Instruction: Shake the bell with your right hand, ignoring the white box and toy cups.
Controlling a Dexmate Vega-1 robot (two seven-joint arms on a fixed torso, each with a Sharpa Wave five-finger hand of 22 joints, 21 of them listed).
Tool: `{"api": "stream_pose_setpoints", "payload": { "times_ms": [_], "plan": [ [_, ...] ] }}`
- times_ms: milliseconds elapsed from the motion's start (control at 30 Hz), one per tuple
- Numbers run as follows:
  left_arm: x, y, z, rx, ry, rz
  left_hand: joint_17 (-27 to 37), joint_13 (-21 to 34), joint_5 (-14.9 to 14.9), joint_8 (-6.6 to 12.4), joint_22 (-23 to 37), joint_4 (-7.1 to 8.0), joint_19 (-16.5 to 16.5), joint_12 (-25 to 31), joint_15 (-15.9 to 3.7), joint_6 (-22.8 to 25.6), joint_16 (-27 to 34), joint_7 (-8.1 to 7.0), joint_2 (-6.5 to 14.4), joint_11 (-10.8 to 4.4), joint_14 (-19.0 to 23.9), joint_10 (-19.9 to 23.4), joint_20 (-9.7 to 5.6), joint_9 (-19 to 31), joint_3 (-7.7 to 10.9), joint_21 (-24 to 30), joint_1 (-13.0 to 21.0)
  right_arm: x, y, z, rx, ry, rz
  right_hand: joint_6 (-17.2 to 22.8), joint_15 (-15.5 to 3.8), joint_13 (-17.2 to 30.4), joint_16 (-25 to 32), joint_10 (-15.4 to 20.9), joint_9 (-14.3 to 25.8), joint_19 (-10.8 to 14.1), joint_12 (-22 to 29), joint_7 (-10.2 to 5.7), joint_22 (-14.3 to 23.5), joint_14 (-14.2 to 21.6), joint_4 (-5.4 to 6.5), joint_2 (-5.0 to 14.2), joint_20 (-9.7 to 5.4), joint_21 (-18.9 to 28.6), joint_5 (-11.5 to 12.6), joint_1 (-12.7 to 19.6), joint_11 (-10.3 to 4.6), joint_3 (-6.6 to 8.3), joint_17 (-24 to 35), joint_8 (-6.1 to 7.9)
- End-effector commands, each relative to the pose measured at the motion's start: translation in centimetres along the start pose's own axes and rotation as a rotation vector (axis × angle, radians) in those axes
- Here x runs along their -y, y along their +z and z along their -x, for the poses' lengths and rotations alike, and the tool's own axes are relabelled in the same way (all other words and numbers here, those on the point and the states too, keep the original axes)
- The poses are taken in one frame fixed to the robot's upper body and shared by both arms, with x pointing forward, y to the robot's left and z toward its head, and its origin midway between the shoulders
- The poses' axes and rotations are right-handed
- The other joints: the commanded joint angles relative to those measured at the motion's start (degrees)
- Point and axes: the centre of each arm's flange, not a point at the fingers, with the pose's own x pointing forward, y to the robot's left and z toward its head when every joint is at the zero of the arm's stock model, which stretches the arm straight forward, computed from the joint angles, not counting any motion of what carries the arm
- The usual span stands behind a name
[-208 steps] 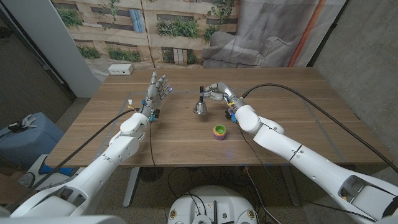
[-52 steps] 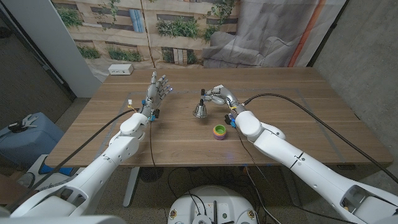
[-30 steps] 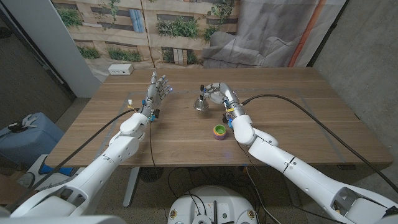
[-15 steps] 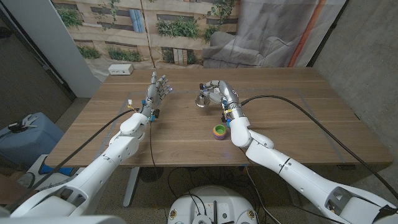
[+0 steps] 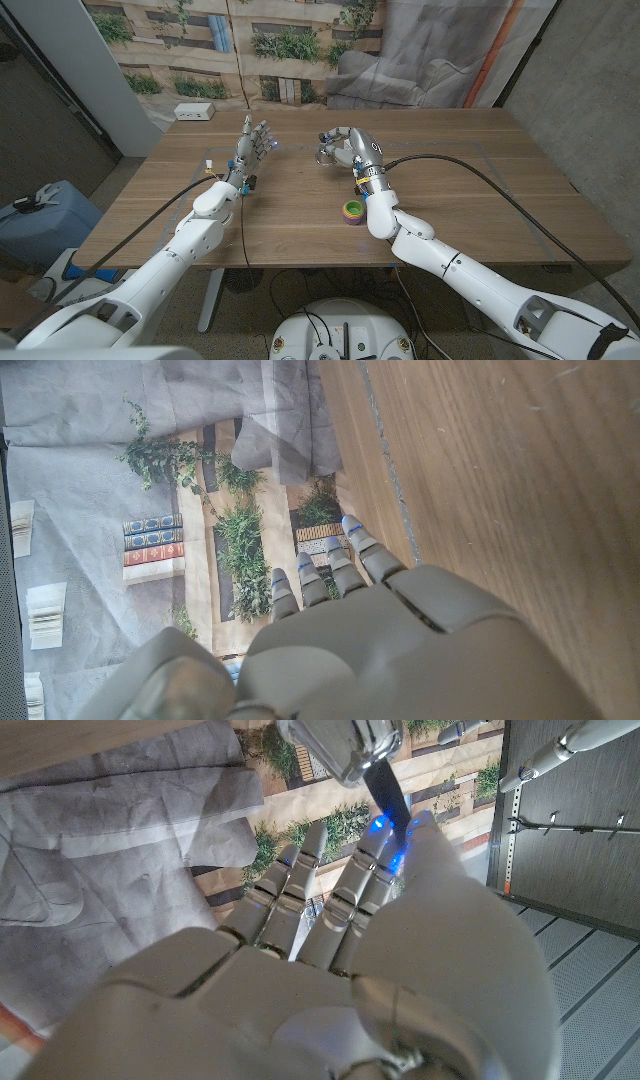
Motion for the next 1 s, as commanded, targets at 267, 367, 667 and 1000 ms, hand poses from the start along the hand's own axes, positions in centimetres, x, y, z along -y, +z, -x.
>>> {"api": "stream_pose_setpoints", "payload": {
  "times_ms": [267,367,667,1000],
  "plan": [
    [0.0,-0.02,0.01,0.0,-0.001,0.0,0.27,0.29,0.38,0.33,0.32,0.39,0.43,0.34,-5.61,-0.01,0.31,-0.35,0.38,-0.3,0.48,0.12,0.08,0.25,-0.03,0.39,0.09,0.19,-0.15,-0.01,-0.08,0.097,-0.087,0.4,-8.63,0.11,0.14,-0.4,0.17,0.0,-0.3,0.28,0.17,0.37,1.09,0.39,-3.16,-0.13,0.2,-0.48,-0.04,-0.56,-0.19,0.25],
    [0.0,-0.03,0.01,-0.001,-0.001,0.0,0.27,0.29,0.38,0.33,0.32,0.39,0.44,0.33,-5.6,-0.01,0.31,-0.35,0.38,-0.27,0.48,0.11,0.08,0.25,-0.03,0.4,0.09,0.39,-0.15,-0.21,-0.135,0.15,-0.12,0.34,-8.56,0.11,-0.02,-0.49,0.19,-0.17,-0.36,0.35,0.18,0.32,1.38,0.55,-3.0,-0.19,0.15,-0.91,-0.03,-0.7,-0.32,0.23],
    [-0.01,-0.01,0.01,0.0,0.0,0.0,0.27,0.29,0.38,0.33,0.32,0.39,0.45,0.33,-5.61,-0.03,0.33,-0.35,0.37,-0.27,0.53,0.09,0.09,0.25,-0.03,0.4,0.09,0.55,-0.43,-0.5,-0.204,0.256,-0.169,-0.46,-8.28,0.14,-0.65,-1.0,0.23,-0.97,-0.67,0.95,0.16,-0.08,2.35,1.11,-2.26,-0.47,-0.12,-2.67,0.08,-1.17,-0.65,-0.09],
    [0.0,-0.01,0.0,0.0,0.0,0.0,0.27,0.29,0.38,0.32,0.32,0.39,0.43,0.33,-5.63,-0.04,0.33,-0.35,0.37,-0.3,0.53,0.09,0.09,0.25,-0.03,0.39,0.08,0.79,-0.44,-0.56,-0.273,0.301,-0.25,0.1,-8.37,0.38,-0.68,-0.77,0.23,-1.06,-0.51,1.12,0.15,-0.03,2.61,1.35,-2.14,-0.47,-0.21,-3.37,0.07,-1.41,-0.61,0.12]
  ]
}}
